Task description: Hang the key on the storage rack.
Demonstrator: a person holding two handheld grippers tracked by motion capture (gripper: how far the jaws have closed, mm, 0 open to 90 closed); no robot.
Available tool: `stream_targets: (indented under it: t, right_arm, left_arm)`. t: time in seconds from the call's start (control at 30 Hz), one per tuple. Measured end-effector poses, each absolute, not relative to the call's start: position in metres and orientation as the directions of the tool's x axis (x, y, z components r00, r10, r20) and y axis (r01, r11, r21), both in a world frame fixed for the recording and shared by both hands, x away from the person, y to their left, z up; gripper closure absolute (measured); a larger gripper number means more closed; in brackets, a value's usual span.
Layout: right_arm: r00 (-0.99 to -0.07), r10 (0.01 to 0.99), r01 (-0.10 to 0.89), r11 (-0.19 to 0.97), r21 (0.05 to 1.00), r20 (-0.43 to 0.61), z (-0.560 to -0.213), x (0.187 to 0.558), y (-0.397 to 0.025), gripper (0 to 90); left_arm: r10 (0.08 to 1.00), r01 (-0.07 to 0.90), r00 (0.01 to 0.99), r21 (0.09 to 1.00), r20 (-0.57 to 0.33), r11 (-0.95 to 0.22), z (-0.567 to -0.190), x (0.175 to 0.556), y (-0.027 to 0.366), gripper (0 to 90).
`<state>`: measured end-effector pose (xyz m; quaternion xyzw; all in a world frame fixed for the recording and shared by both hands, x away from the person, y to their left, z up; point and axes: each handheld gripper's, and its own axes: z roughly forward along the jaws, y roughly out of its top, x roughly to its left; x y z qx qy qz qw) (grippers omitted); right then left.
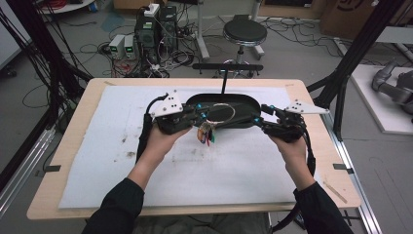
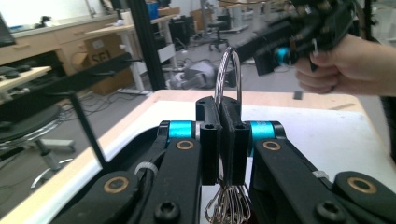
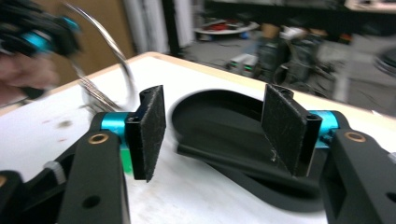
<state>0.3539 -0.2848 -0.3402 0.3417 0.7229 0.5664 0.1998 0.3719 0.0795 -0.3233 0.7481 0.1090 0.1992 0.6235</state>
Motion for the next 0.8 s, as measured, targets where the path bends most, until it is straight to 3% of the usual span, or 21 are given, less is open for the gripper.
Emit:
stream_targets:
  t: [0.23, 0.5, 0.8]
  right_arm:
    - [-0.584, 0.799, 0.302, 0.047, 0.952, 0.146, -0.355, 0.357, -0.311, 37.7]
    - [-0.504, 0.852, 0.335, 0.044, 0.941, 0.139, -0.374, 0.363, -0.322, 36.6]
    - [-0.514, 0.851, 0.334, 0.086, 0.939, 0.105, -0.376, 0.363, -0.318, 36.4]
  left_arm:
    - [0.463, -0.085, 0.871, 0.978, 0.166, -0.189, -0.312, 0.385, 0.087, 86.7]
    - [0.524, -0.069, 0.837, 0.98, 0.159, -0.187, -0.301, 0.404, 0.094, 86.7]
    - [0.582, -0.045, 0.801, 0.984, 0.138, -0.171, -0.296, 0.429, 0.098, 86.6]
